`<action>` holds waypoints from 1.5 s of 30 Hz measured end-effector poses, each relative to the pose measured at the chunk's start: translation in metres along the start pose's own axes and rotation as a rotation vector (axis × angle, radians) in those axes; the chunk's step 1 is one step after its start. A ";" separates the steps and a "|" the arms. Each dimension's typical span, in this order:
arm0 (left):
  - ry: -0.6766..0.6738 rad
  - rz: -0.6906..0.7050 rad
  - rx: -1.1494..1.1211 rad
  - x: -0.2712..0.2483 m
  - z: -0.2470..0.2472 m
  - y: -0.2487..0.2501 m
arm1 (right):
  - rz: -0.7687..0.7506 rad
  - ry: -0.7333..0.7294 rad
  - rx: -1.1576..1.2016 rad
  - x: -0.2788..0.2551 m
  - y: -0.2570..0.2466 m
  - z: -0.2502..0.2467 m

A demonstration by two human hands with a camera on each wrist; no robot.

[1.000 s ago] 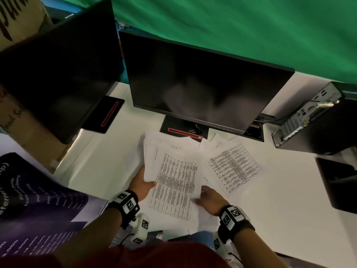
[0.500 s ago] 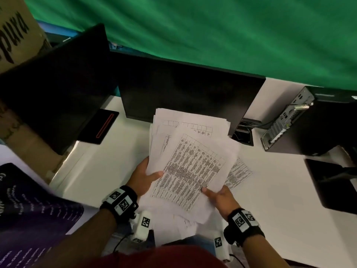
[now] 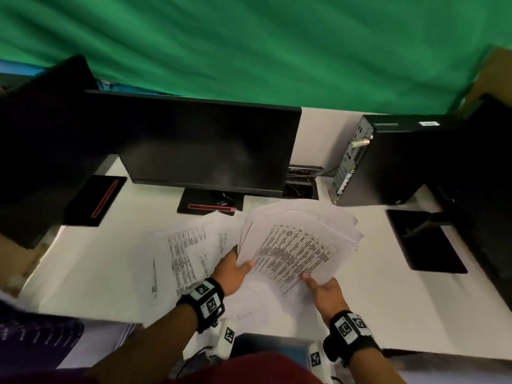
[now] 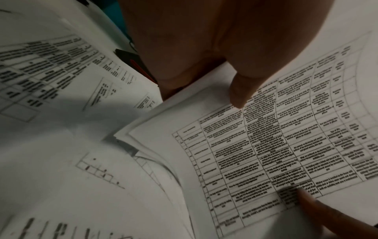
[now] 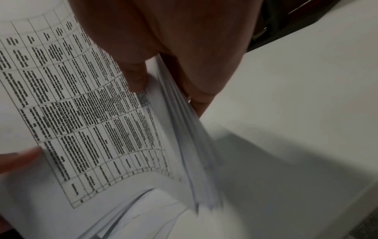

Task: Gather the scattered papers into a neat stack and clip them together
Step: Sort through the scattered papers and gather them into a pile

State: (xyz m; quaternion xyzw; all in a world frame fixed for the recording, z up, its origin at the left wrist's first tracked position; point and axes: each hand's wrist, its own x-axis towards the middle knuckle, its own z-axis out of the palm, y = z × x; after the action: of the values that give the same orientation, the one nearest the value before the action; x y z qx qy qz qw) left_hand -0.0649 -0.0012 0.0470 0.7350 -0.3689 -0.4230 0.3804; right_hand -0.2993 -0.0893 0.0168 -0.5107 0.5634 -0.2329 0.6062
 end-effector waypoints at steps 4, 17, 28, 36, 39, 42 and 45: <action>0.011 0.032 0.134 0.006 0.011 0.008 | 0.054 0.036 -0.026 0.012 0.016 -0.033; 0.138 -0.157 0.428 0.044 0.006 -0.020 | 0.350 0.197 -0.260 0.034 0.073 -0.099; 0.069 -0.345 0.788 0.133 0.008 -0.011 | 0.342 0.120 -0.279 0.035 0.083 -0.107; 0.036 -0.351 0.664 0.132 0.027 -0.016 | 0.331 0.088 -0.274 0.030 0.082 -0.107; 0.126 -0.277 0.604 0.119 0.027 0.001 | 0.313 0.099 -0.281 0.027 0.080 -0.106; 0.266 -0.194 0.533 0.104 0.013 0.026 | 0.320 0.087 -0.270 0.030 0.080 -0.108; 0.362 -0.001 0.579 0.084 -0.008 0.056 | 0.350 0.101 -0.226 0.030 0.080 -0.109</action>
State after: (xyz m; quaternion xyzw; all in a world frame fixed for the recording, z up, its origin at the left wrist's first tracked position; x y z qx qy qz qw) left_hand -0.0384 -0.0964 0.0695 0.8758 -0.3999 -0.1635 0.2151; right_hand -0.4154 -0.1241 -0.0497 -0.4576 0.6956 -0.0849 0.5473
